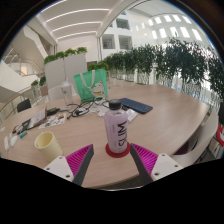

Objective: Pour water

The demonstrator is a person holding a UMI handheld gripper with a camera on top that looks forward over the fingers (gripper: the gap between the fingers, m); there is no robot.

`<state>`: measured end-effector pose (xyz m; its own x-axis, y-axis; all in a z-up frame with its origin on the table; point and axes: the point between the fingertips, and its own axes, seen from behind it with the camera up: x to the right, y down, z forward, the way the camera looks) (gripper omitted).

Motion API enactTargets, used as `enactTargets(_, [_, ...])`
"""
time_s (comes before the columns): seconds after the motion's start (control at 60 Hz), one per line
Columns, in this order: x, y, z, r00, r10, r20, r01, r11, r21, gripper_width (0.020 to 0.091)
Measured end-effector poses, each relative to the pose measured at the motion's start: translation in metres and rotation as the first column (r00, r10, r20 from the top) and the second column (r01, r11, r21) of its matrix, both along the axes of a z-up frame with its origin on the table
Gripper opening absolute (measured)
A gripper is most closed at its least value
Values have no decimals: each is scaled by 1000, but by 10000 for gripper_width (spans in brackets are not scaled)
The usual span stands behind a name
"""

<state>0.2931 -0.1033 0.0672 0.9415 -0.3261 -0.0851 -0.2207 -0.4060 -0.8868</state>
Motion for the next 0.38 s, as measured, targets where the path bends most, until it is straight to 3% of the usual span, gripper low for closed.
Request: enactTargets(0.383, [-120,-175,95,1000,-21,13,22,1000,-16,832])
